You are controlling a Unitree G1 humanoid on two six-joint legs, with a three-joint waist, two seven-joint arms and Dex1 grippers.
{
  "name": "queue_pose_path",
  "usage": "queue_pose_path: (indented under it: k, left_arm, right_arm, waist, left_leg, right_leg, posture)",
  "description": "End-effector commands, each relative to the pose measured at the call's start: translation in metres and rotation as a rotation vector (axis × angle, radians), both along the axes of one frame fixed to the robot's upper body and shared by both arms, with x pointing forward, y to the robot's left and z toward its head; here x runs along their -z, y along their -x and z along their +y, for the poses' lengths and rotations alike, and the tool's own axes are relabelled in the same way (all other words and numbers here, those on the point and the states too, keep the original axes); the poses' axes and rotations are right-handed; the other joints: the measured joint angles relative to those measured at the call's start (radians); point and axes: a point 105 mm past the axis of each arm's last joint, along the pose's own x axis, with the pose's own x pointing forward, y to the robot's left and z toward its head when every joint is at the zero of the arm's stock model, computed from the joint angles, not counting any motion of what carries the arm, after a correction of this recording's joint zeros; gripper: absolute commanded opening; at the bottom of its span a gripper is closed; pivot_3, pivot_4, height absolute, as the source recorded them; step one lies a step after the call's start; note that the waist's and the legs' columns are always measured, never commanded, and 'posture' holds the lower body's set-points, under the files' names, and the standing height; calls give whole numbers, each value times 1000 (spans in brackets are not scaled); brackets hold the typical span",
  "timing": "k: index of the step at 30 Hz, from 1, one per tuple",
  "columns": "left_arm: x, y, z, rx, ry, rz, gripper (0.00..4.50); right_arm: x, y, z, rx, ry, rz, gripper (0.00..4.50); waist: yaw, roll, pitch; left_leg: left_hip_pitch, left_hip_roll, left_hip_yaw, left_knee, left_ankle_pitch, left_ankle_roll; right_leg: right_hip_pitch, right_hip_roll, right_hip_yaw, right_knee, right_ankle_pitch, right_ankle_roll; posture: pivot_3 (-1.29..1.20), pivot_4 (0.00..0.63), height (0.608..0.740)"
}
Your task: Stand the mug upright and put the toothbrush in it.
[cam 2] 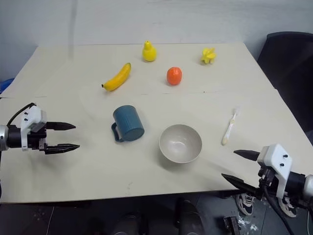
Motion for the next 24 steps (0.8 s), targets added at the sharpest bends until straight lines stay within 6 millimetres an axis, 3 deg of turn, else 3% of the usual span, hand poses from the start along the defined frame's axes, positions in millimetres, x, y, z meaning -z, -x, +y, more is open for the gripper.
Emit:
queue_pose_path:
  k: [1,24]
  left_arm:
    - [-9,1,-1,10,7,-45,4500]
    - [-5,-3,1,-22,29,-9,4500]
  right_arm:
    - [-4,0,4,-22,2,-14,4458]
    - [0,-1,6,-1,-26,6,4458]
  waist:
    - [0,0,0]
    - [2,0,0]
  left_leg:
    - [0,0,0,0,0,0]
    - [0,0,1,0,0,0]
  right_leg:
    - [0,0,0,0,0,0]
    - [0,0,0,0,0,0]
  posture:
    - [0,150,740]
    - [0,150,740]
